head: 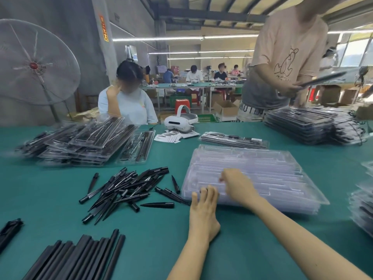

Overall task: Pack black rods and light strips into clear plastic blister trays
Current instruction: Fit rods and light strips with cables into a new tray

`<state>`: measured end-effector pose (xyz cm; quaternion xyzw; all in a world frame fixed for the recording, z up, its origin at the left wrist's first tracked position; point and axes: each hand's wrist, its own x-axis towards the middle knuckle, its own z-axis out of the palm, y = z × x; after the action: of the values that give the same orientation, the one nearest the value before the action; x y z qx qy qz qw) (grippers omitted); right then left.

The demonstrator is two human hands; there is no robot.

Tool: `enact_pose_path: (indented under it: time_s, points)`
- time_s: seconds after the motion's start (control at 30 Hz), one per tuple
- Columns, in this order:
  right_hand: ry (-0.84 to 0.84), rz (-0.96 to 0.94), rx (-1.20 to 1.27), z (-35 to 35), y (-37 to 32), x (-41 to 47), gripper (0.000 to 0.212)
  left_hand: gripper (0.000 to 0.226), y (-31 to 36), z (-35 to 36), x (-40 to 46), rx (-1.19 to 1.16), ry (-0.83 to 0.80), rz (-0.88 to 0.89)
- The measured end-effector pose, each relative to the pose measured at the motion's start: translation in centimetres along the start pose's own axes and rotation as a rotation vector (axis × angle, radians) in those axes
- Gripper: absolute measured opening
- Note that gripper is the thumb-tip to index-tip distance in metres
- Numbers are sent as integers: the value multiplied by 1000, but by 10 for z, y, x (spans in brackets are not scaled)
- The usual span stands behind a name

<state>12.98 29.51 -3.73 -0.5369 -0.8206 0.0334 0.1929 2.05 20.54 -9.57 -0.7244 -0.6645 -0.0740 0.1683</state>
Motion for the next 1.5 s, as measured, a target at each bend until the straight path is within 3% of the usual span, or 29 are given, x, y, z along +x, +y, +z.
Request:
enact_pose_path:
  time_s: [0.07,0.13,0.23,0.37,0.43,0.57,0.63,0.77,0.9,1.0,1.13,1.27,1.37,1.43,1.5]
  points:
    - [272,99,146,-44,-4,22,33,74,-5,5,2,36,-24,-6]
    - [456,76,113,-104,-5,47,26,70,-4,9,5,19,-67,4]
    - [569,-41,-53,-170,-9,68,25,73,-7,13,9,-28,-113,-1]
    - [721,-177,-87,-182,-28,57,25,78,-8,13,11,-63,-102,-3]
    - [645,-263,-194,-164,-33,43,20,76,-7,9,12,-91,-124,-12]
    - [312,-286,-467,-106,-22,7,12,66,-12,-5,24,-164,-127,8]
    - [317,-282,-484,-86,-16,-7,5,65,-17,-12,32,-189,-141,19]
    - [373,-395,-574,-52,-4,-14,31,62,-25,-15,48,-104,-176,79]
    - [152,-315,-561,-25,8,-4,39,71,-29,-3,52,-135,-253,94]
    - [32,-222,-550,-10,22,1,32,78,-31,5,56,-211,-249,56]
    - [239,-99,-392,-34,28,16,22,78,-31,7,61,-248,-278,33]
    - [595,215,-2,-116,36,40,12,80,-30,4,66,-225,-322,16]
    - [985,419,310,-185,59,47,18,82,-29,5,67,-199,-335,11]
    - [1115,415,268,-218,75,41,26,82,-30,7,67,-189,-334,21]
    - [1004,224,127,-222,74,27,27,80,-33,4,68,-196,-362,37]
